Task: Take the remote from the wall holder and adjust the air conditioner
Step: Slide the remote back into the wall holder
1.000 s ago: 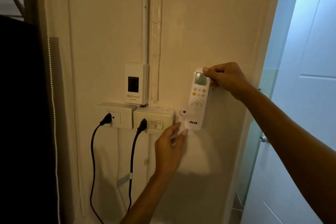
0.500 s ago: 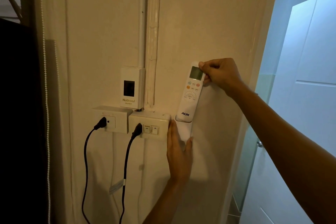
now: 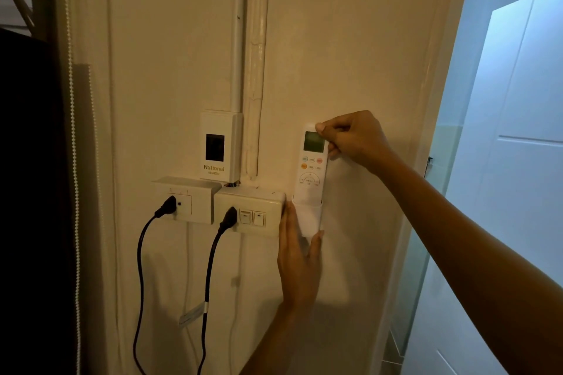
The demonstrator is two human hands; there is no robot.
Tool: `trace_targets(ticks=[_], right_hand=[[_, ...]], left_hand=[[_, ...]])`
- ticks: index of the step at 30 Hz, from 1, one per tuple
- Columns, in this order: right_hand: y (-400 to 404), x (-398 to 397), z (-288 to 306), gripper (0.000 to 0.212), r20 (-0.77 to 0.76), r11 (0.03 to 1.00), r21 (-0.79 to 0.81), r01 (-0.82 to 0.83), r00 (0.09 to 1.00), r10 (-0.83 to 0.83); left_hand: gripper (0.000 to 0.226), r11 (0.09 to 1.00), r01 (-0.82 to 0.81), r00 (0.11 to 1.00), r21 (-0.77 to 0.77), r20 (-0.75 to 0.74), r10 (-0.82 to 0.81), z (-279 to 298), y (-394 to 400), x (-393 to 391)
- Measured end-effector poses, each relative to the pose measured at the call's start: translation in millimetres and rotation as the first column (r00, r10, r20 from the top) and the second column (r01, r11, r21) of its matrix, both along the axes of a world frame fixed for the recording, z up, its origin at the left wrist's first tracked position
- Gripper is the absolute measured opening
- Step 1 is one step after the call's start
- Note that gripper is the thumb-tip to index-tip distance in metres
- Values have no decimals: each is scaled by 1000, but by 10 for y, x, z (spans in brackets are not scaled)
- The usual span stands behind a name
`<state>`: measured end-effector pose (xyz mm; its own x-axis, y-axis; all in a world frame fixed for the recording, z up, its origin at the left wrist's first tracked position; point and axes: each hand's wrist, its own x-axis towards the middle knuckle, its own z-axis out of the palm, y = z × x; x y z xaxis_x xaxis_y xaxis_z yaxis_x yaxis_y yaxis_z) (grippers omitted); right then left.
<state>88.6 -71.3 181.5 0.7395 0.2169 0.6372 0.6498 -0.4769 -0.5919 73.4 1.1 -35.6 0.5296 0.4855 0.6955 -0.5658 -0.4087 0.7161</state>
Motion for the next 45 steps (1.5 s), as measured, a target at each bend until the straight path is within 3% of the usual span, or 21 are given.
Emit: trace_targets(ticks=[10,14,20,26,40,45], right_hand=[[15,6,-102,23,75,996,51,69,995,-72],[14,-6,-166,25,73,996,42,80,994,-83],[2,21,-213,27,125,993,33,115,985,-118],[22,45,-226,27,126,992,19,121,984,-123],[31,2,-194,24,133,984,-5,175,976,-173],[-78,-166,-90,31,86,977,157,146,983,-161]], left_hand=[[71,998,-13,999,59,41,11,-11,-4,15],[63,936,-225,972,269,-3,235,-66,-8,47],[62,927,-250,964,281,-16,265,-52,-15,52],[65,952,-183,982,247,6,187,-56,0,36],[71,942,-190,977,277,-38,208,19,25,-46],[64,972,2,995,235,-97,21,50,83,-182]])
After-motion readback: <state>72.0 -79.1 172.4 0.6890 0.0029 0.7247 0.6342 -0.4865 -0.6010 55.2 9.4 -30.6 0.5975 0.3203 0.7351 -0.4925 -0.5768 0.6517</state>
